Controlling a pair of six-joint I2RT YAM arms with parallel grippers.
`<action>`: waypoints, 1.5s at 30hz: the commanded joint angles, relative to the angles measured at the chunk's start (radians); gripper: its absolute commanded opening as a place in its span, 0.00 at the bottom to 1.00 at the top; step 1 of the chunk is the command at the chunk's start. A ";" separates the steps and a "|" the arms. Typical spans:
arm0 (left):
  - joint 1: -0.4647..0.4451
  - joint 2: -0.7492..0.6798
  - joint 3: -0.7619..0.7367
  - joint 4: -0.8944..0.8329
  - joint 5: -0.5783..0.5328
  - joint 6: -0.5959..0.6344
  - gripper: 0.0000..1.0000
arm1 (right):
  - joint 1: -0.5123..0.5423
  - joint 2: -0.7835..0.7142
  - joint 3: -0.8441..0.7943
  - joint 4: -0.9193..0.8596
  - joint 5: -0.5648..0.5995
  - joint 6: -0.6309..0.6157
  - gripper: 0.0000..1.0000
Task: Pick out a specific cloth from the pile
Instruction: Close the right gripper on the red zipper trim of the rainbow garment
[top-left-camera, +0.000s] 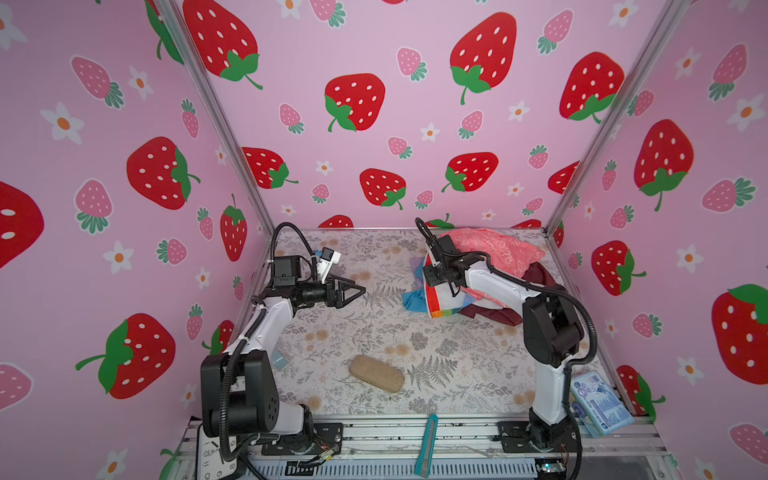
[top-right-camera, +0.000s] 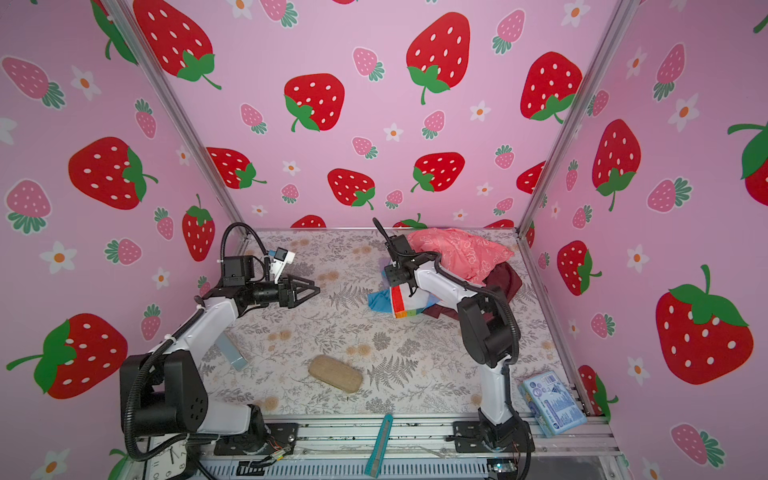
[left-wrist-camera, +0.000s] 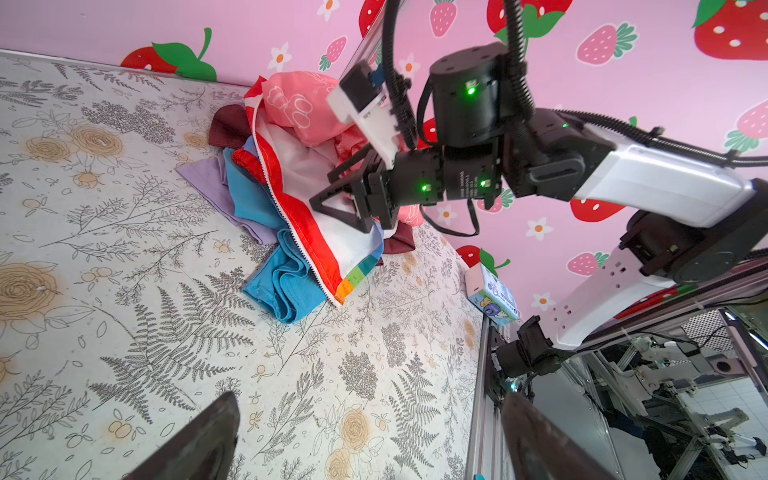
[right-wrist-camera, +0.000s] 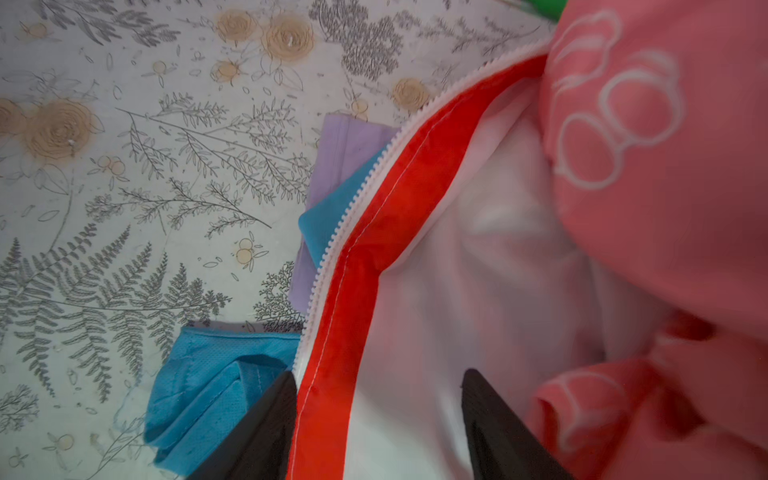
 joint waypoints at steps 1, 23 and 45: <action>0.003 0.014 0.029 0.004 0.034 0.012 0.99 | -0.002 0.038 -0.032 0.038 -0.100 0.018 0.72; 0.003 0.029 0.030 0.002 0.034 0.011 0.99 | -0.017 0.053 -0.061 0.066 -0.142 0.054 0.38; 0.002 0.039 0.035 -0.001 0.032 0.011 0.99 | -0.049 0.006 -0.109 0.091 -0.183 0.077 0.05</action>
